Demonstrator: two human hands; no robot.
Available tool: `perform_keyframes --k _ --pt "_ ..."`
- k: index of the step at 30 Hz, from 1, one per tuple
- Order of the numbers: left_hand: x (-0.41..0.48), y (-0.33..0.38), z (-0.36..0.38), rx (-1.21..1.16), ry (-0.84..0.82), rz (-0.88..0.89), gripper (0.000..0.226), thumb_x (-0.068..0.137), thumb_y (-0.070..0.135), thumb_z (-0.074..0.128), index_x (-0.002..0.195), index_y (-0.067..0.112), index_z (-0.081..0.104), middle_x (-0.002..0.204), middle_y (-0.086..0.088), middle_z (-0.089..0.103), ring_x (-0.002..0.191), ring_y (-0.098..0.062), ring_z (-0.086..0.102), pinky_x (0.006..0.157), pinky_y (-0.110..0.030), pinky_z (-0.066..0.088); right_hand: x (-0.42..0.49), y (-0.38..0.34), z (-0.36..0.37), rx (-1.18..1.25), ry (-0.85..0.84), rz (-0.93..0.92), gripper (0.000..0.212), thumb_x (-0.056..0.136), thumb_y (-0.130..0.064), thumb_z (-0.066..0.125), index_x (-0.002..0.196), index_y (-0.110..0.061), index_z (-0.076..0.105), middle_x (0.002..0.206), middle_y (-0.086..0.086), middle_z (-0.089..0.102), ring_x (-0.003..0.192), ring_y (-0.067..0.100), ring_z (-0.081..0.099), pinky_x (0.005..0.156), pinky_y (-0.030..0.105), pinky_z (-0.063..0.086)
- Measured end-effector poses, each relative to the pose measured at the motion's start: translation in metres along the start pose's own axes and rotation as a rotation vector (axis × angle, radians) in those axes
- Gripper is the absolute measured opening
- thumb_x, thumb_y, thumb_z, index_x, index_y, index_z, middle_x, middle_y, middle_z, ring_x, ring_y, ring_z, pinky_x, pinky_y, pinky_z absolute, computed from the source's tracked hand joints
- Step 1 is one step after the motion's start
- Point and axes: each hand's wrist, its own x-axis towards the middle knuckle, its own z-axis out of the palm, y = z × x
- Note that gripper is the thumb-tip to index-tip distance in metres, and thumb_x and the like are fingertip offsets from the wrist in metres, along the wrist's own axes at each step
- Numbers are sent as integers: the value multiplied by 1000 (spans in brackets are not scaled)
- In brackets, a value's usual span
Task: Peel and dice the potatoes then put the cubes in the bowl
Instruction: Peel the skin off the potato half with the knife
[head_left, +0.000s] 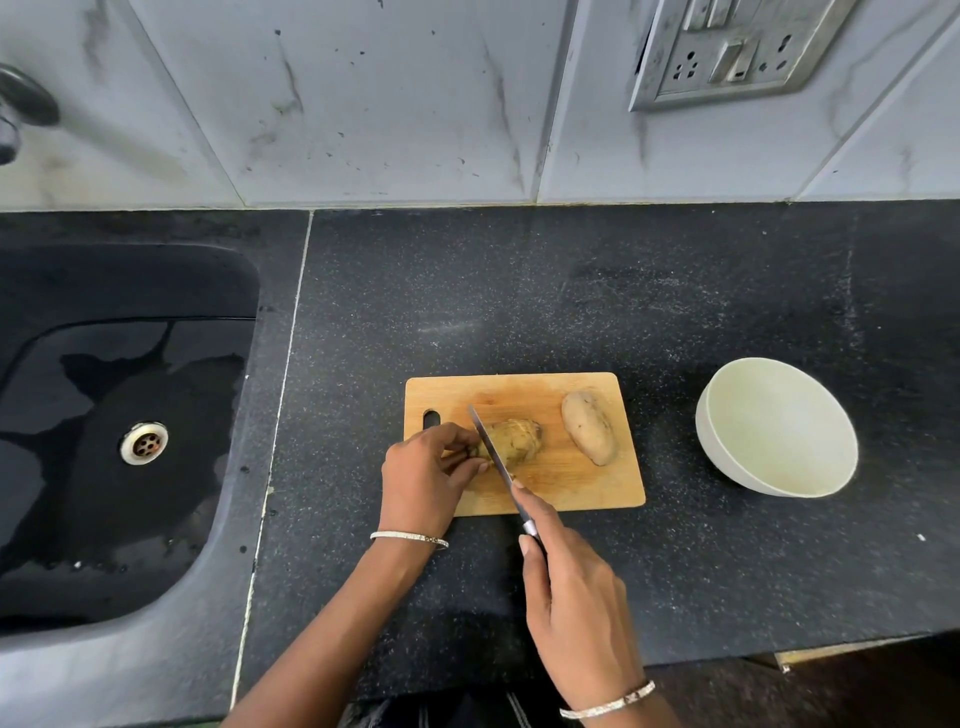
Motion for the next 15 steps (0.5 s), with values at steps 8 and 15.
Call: perform_keyframes --k 8,15 --pt "0 1 1 20 39 -16 20 68 19 86 85 22 76 81 15 73 75 3 67 77 -23 56 2 -1 7 5 8 2 57 101 -35 39 147 -57 13 99 -7 60 75 17 66 58 36 55" --pt "0 2 0 41 70 22 19 67 15 87 83 20 77 81 10 74 72 -4 69 75 -30 58 13 -1 17 -28 57 -44 53 99 -30 43 146 -47 26 90 -6 64 70 20 67 52 39 53"
